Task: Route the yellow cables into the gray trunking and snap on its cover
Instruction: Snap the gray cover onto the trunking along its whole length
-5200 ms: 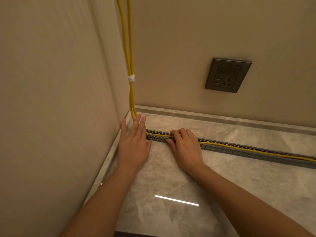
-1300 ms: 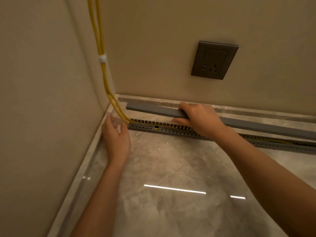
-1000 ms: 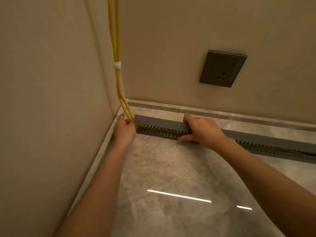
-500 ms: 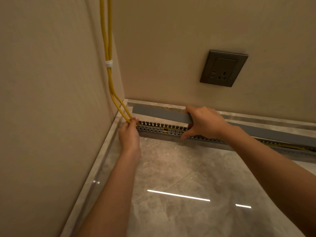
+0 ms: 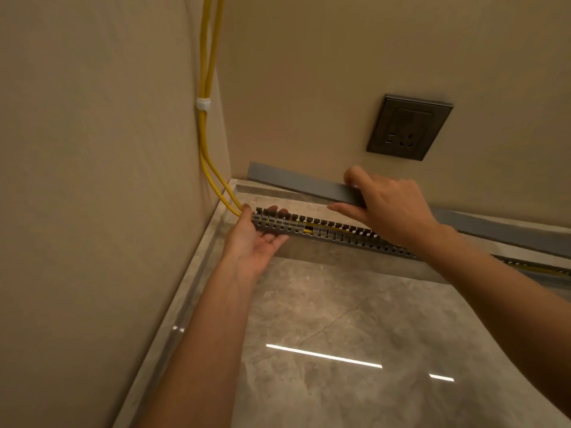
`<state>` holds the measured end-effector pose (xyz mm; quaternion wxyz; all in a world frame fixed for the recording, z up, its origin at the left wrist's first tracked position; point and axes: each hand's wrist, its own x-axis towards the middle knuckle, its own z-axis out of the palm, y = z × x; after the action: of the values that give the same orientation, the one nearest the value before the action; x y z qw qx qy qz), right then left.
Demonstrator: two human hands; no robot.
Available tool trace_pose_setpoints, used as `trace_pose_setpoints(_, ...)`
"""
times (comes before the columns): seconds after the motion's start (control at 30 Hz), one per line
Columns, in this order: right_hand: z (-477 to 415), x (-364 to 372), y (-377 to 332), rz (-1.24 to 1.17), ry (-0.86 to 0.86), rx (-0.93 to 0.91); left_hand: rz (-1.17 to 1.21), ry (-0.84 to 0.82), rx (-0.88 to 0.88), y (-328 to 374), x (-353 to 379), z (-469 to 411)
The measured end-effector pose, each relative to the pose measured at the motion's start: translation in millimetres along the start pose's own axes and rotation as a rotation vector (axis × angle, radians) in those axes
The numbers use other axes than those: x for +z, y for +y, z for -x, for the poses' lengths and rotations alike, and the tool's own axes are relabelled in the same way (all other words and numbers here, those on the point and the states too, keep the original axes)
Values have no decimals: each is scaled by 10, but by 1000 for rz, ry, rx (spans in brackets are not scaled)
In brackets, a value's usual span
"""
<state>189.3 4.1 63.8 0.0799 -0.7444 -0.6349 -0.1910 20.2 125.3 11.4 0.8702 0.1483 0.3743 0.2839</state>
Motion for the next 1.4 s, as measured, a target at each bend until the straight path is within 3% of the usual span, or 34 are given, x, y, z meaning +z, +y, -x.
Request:
trace_pose_setpoints(0.2, 8, -57, 4, 33, -166, -180, 68, -68, -17, 31, 33, 94)
trace_pose_setpoints(0.33, 18, -7, 44, 115, -156, -200, 87, -94, -21, 41, 56, 142)
trace_pose_setpoints(0.73, 140, 17, -2, -202, -233, 2, 159, -242, -1, 98, 207, 322)
trace_pose_setpoints(0.87, 107, 2, 33, -246, -307, 51, 47, -371, 74, 68, 122, 331)
trace_pose_setpoints(1.03, 33, -64, 76, -281, -332, 83, -216, -416, 223, 66, 1, 294)
trace_pose_setpoints(1.4, 66, -223, 67, -249, -322, 29, -253, -398, 383, 11, 37, 242)
